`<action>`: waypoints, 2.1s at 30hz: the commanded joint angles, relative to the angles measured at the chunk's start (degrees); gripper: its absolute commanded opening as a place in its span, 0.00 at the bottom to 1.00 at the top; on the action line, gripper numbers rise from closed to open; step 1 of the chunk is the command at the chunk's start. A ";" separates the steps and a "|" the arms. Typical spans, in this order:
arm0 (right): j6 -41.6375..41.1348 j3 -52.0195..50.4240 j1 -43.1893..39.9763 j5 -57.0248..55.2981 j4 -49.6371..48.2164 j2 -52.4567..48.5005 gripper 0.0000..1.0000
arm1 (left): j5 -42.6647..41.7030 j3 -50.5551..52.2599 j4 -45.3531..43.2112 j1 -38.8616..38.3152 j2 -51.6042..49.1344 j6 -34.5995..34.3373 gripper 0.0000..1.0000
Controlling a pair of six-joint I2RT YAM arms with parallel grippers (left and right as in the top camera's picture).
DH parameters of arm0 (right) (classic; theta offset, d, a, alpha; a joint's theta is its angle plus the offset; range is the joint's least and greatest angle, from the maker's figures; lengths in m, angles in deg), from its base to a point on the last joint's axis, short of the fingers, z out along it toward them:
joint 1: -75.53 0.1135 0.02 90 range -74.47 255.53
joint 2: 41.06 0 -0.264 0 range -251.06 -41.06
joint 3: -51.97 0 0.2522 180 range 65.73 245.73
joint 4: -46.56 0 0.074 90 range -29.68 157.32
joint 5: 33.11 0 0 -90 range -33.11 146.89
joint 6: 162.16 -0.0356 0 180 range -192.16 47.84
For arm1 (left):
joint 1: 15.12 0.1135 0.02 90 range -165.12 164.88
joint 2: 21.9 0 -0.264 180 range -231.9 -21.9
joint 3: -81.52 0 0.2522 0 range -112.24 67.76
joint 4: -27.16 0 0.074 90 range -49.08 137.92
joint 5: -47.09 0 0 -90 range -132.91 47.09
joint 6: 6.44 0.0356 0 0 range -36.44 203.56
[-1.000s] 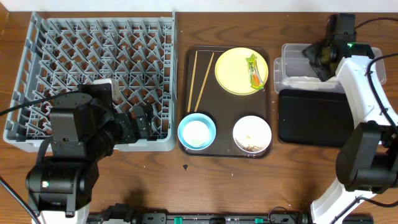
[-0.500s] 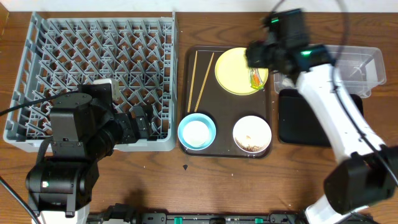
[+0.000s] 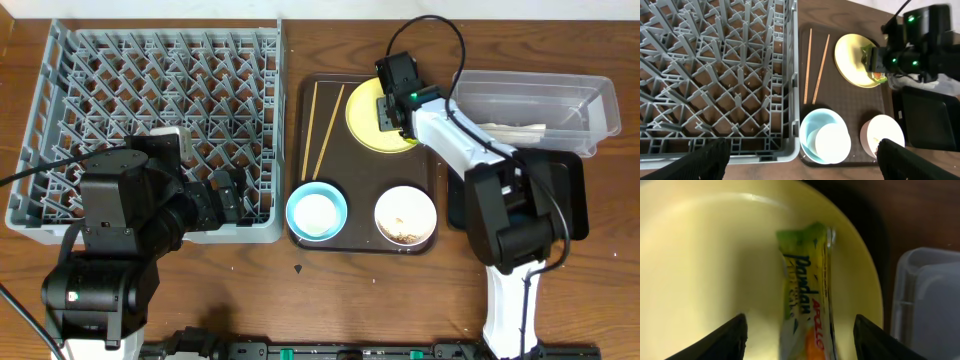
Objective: Sort waste into correct bins and load items into the dishwasher
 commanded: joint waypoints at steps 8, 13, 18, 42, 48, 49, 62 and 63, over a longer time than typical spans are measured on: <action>-8.37 0.59 -1.77 7.80 4.37 4.59 0.01 | -0.90 -1.29 0.04 0.28 0.04 0.28 0.95; -20.98 0.59 -5.73 13.07 8.33 15.04 0.01 | -0.90 -1.29 0.04 0.28 0.04 0.28 0.95; -32.89 0.59 -13.35 12.92 11.72 21.22 0.01 | -0.90 -1.29 0.04 0.28 0.04 0.28 0.95; -25.27 0.50 -22.45 21.99 11.74 25.49 0.60 | -0.90 -1.29 0.02 0.28 0.04 0.28 0.95; -9.55 0.48 -16.85 31.78 16.96 34.14 0.60 | -0.94 -1.29 0.04 0.28 0.04 0.26 0.95; -8.28 0.48 -15.50 32.41 18.71 35.06 0.60 | -0.98 -1.29 0.11 0.28 0.07 0.24 0.95; 3.45 -0.83 4.90 34.21 34.95 36.44 0.56 | -1.70 -1.31 2.54 0.28 0.07 0.31 0.95; 3.82 -2.47 8.59 34.16 34.53 36.39 0.55 | 1.07 -1.31 2.56 0.31 0.07 0.24 0.95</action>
